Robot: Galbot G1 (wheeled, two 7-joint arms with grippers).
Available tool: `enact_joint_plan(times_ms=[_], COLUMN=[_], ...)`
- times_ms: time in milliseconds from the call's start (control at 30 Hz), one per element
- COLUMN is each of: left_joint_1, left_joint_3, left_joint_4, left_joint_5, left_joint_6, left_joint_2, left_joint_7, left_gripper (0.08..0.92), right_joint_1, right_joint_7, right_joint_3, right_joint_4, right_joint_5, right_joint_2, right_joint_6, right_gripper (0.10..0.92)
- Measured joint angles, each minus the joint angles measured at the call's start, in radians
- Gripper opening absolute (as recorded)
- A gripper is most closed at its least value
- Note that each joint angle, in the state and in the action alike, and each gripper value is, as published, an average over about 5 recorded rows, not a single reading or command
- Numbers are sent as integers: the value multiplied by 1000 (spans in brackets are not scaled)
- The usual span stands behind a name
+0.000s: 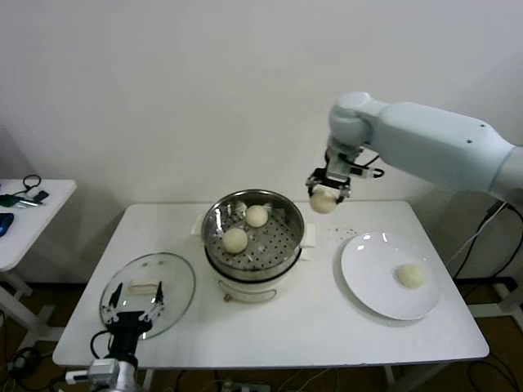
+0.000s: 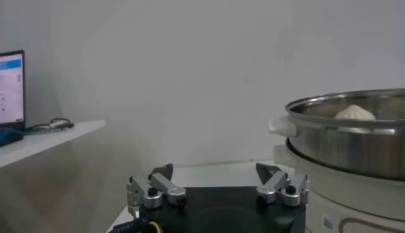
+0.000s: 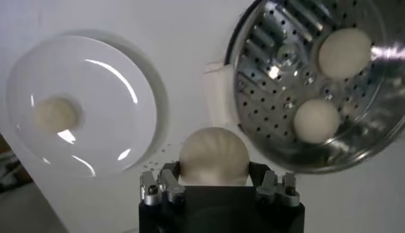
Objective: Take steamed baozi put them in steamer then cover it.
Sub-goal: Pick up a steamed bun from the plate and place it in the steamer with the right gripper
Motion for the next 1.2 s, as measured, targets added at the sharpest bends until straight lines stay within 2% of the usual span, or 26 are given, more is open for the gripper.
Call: enact_joint_plan(times_ms=[500,967,1200], left_joint_1=[-8,-6,-6], left_joint_3=[-1,-9,-12], left_joint_4=[5,25,25], left_joint_5=[-19,-33,-34], left_joint_6=[1,-2,-2], left_joint_2=[7,12,11], left_joint_7=[0,0,-1], left_gripper=[823,823,823], right_joint_1=[-102,-182,-201], right_joint_7=[-1,-1,4], right_joint_3=[12,-8,-9], right_joint_4=[-24,-24,-25], right_joint_5=[-61,-94,-109], right_joint_2=[217,266,274], right_joint_6=[60,78,79], right_gripper=[710,718,806])
